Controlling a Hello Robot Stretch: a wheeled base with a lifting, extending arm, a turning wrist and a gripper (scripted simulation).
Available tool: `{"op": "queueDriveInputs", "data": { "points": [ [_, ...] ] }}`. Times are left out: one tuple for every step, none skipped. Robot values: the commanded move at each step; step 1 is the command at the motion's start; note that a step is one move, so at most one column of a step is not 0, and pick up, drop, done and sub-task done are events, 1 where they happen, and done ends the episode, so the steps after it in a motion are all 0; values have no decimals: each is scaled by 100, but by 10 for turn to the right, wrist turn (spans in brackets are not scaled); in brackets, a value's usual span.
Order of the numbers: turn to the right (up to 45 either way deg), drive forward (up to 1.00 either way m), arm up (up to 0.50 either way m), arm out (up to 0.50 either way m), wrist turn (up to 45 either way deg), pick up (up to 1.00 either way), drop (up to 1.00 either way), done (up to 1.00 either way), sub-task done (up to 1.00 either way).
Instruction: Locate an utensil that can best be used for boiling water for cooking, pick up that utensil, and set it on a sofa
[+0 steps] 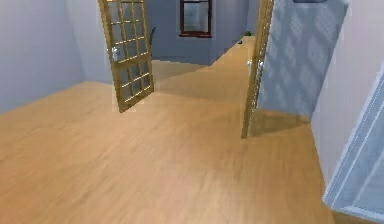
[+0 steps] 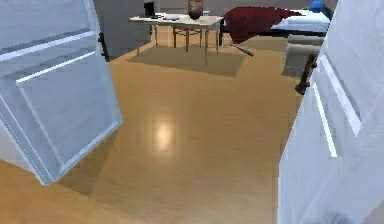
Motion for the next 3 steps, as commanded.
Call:
{"op": "queueDriveInputs", "data": {
  "points": [
    [0, 100, 0, 0, 0, 0, 0, 0, 0],
    [0, 95, 0, 0, 0, 0, 0, 0, 0],
    [180, 0, 0, 0, 0, 0, 0, 0, 0]
  ]
}}
